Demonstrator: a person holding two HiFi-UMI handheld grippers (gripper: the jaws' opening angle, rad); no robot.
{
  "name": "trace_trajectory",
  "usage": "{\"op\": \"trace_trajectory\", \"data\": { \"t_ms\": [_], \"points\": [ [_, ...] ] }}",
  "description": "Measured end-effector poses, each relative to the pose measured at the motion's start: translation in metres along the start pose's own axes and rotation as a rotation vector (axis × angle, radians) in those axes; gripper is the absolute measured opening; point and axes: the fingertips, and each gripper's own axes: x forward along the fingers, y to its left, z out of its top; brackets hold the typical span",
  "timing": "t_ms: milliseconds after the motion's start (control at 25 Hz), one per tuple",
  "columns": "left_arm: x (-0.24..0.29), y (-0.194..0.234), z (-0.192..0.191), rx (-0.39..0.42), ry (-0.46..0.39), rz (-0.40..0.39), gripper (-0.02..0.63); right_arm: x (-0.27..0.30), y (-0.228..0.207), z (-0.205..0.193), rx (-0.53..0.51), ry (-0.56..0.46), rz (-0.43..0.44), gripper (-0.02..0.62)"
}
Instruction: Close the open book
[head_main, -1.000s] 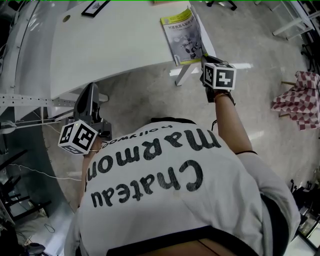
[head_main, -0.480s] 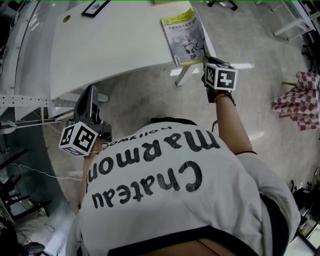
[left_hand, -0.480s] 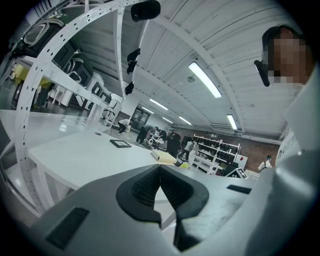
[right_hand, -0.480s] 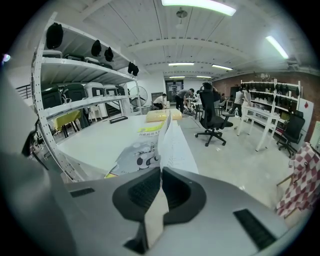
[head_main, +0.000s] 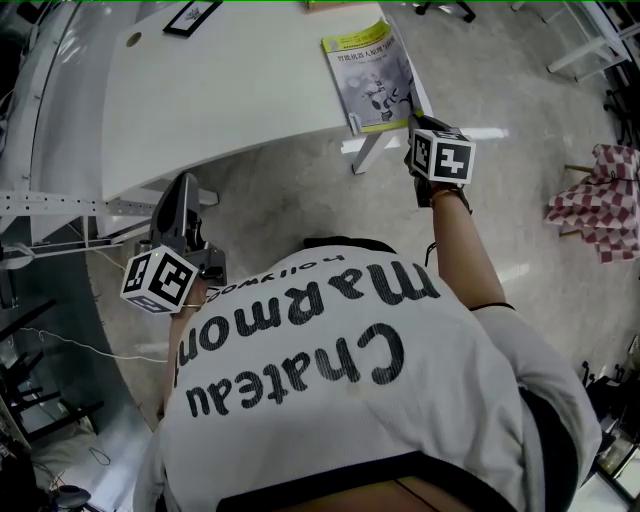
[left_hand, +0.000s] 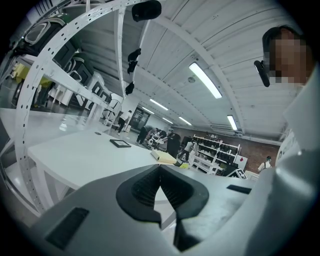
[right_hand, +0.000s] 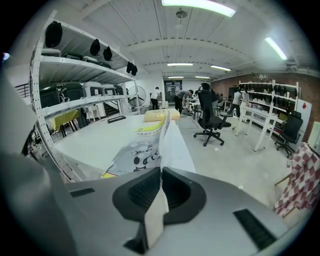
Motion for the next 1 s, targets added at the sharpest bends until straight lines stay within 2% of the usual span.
{"op": "trace_trajectory", "data": {
  "t_ms": [1000],
  "points": [
    [0.0029, 0.0056, 0.0011, -0.005, -0.004, 0.011, 0.023, 0.0058, -0.0091, -0.0039, 0.035, 0.005, -0.008, 0.037]
  ]
}}
